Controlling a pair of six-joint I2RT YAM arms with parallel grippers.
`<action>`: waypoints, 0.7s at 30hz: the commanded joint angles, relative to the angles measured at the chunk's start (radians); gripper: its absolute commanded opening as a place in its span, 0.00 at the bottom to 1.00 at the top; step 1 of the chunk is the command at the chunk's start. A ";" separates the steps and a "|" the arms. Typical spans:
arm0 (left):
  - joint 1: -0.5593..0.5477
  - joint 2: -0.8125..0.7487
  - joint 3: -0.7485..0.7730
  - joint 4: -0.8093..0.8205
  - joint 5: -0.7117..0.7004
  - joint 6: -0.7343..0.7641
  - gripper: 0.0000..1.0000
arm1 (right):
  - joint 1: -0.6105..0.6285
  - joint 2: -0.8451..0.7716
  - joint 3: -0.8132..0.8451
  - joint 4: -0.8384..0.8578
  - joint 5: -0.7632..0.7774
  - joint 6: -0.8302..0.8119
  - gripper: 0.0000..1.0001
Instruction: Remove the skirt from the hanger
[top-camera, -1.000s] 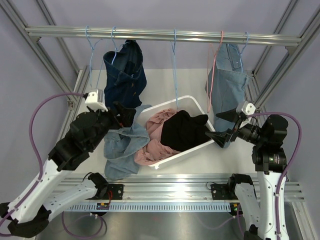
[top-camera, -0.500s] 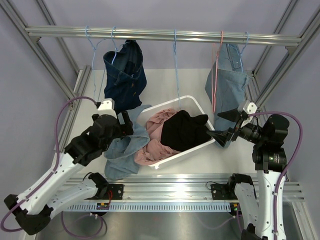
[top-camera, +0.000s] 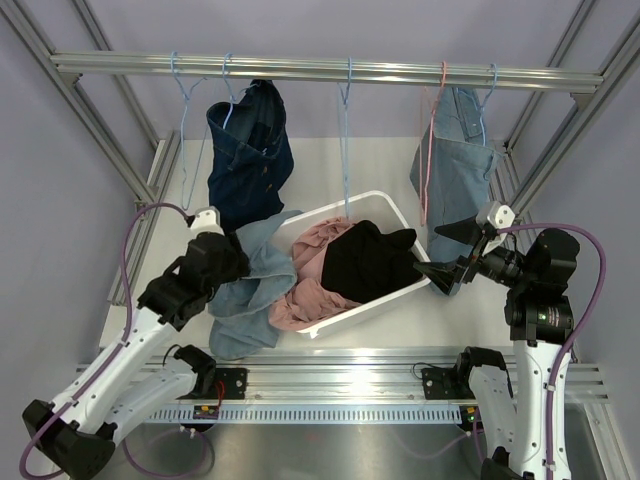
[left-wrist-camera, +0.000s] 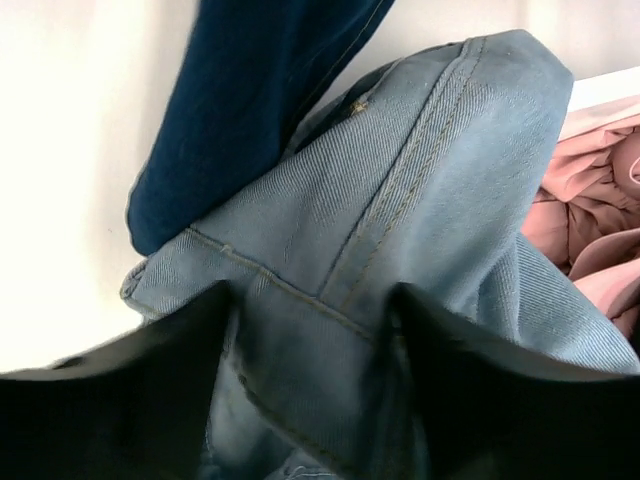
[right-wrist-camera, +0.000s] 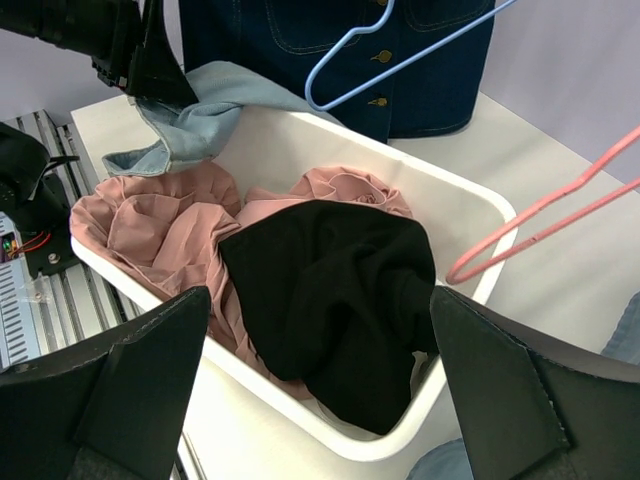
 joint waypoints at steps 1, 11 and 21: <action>0.030 -0.033 -0.023 0.059 0.071 -0.018 0.45 | -0.008 -0.005 0.001 0.018 -0.022 0.008 1.00; 0.050 -0.171 0.105 -0.007 0.132 0.036 0.00 | -0.010 -0.008 0.001 0.018 -0.027 0.012 0.99; 0.049 -0.188 0.407 0.146 0.485 0.125 0.00 | -0.011 -0.008 0.001 0.019 -0.030 0.016 0.99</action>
